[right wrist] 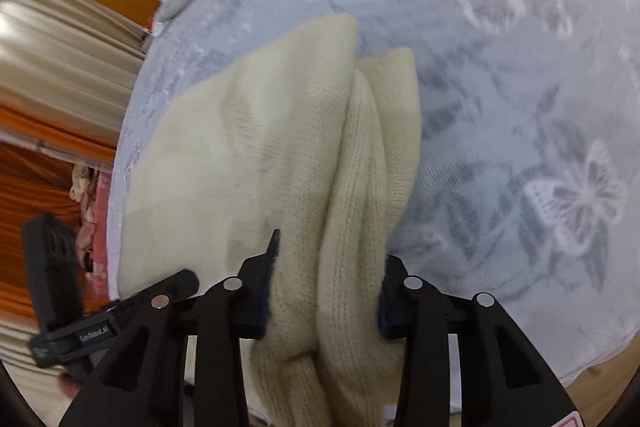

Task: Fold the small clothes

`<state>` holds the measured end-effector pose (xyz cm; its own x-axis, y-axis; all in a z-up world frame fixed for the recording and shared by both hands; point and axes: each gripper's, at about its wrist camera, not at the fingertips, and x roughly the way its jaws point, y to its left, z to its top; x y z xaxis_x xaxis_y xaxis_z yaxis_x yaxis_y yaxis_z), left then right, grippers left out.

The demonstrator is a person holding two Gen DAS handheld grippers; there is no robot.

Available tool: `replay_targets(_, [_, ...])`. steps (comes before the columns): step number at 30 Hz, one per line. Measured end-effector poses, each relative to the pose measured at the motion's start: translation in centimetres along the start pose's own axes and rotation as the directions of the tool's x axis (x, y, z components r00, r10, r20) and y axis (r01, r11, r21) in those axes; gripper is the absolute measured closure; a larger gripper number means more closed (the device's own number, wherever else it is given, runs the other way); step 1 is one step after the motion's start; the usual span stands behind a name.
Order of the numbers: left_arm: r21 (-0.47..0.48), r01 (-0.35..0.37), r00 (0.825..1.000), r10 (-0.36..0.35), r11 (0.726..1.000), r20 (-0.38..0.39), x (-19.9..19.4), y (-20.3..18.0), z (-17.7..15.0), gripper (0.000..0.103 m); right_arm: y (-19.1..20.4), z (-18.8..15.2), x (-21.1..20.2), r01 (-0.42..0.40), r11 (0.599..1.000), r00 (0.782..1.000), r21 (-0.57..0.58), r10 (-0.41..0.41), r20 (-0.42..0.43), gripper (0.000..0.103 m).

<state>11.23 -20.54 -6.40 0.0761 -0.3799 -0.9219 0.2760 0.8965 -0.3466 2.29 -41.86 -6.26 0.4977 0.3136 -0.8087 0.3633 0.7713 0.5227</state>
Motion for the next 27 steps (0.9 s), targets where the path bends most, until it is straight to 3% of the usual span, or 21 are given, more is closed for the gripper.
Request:
replay_targets(4, [0.048,-0.033,0.998,0.031,0.998,0.046,-1.4,-0.6,-0.5,0.036,-0.6,-0.5,-0.5,-0.04,0.998,0.999,0.055,0.039,0.019,0.067])
replay_targets(7, [0.026,-0.04,0.999,0.04,0.999,0.021,0.1,-0.2,-0.5,0.029,-0.3,-0.2,0.8,0.011,0.999,0.999,0.051,-0.009,-0.041,0.065])
replay_targets(9, [0.003,-0.074,0.997,0.074,0.997,0.015,0.9,0.6,-0.7,0.014,-1.3,0.5,1.9,0.024,0.997,0.994,0.075,-0.016,-0.105,0.048])
replay_targets(11, [-0.022,-0.052,0.998,0.053,0.998,0.024,0.9,0.8,-0.7,0.013,-1.7,0.9,2.4,0.022,0.994,0.992,0.111,-0.008,-0.122,0.041])
replay_targets(13, [-0.05,-0.018,0.999,0.02,0.999,0.037,0.2,1.3,-0.6,0.013,-2.3,1.2,2.5,-0.004,0.992,0.991,0.127,0.021,-0.131,0.043])
replay_targets(14, [-0.054,-0.013,0.999,0.015,0.998,0.044,0.0,1.5,-0.4,0.014,-2.2,1.3,2.5,-0.014,0.993,0.991,0.119,0.03,-0.128,0.049])
replay_targets(15, [-0.05,-0.002,0.999,0.004,0.999,0.042,-0.1,1.4,-0.1,0.02,-1.8,1.4,2.1,-0.027,0.996,0.994,0.091,0.036,-0.106,0.063])
replay_targets(17, [-0.039,-0.003,0.999,0.005,0.999,0.036,-0.2,1.0,0.7,0.029,-1.0,1.3,0.7,-0.056,0.998,0.997,0.038,0.058,-0.046,0.067])
replay_targets(19, [-0.022,-0.001,0.999,0.002,1.0,0.038,-0.7,0.8,1.1,0.032,-1.2,1.0,0.1,-0.09,0.994,0.996,0.068,0.091,-0.016,0.068])
replay_targets(22, [0.0,-0.01,1.0,0.01,1.0,0.028,-0.6,0.9,0.9,0.037,-1.5,0.8,0.5,-0.048,0.994,0.998,0.101,0.052,-0.032,0.068])
replay_targets(24, [0.019,-0.025,0.999,0.024,0.999,0.044,-1.6,0.4,0.6,0.048,0.7,0.9,-1.2,-0.036,0.998,0.999,0.053,0.036,0.01,0.069])
replay_targets(27, [0.045,-0.007,0.997,0.004,0.999,0.079,-5.0,-0.2,0.5,0.051,4.4,0.9,-4.9,-0.035,0.999,0.995,-0.021,0.036,0.095,0.069])
